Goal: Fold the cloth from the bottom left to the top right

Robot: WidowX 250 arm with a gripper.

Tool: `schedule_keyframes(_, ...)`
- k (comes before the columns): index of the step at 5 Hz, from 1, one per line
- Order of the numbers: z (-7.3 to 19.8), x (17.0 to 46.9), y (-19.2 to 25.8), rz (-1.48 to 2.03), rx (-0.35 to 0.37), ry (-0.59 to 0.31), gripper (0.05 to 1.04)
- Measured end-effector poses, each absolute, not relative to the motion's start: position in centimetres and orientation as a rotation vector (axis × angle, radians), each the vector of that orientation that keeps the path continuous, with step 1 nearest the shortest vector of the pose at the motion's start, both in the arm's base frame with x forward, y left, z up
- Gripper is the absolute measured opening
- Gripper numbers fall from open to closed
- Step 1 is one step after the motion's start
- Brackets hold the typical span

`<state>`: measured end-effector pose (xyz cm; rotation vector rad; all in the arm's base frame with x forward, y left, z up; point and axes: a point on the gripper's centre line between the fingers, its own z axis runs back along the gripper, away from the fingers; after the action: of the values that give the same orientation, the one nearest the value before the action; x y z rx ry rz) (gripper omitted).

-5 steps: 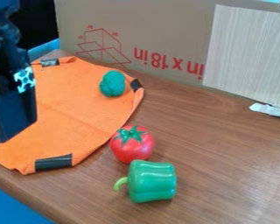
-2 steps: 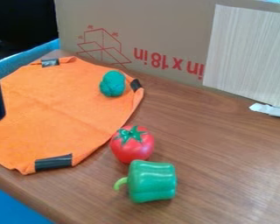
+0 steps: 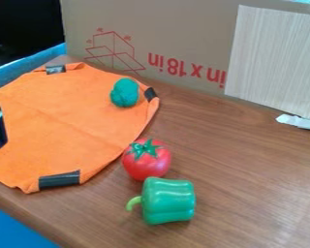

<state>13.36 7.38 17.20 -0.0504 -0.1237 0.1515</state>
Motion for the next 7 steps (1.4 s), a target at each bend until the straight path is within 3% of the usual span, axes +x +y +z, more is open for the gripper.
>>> schedule_keyframes(3,11.8,15.1,16.0,0.334,-0.062,-0.260,1.001)
schedule_keyframes(5,10.2,16.3,22.6,0.468,-0.115,-0.277,1.001)
schedule_keyframes(7,8.8,17.5,25.9,0.547,-0.107,-0.270,1.001)
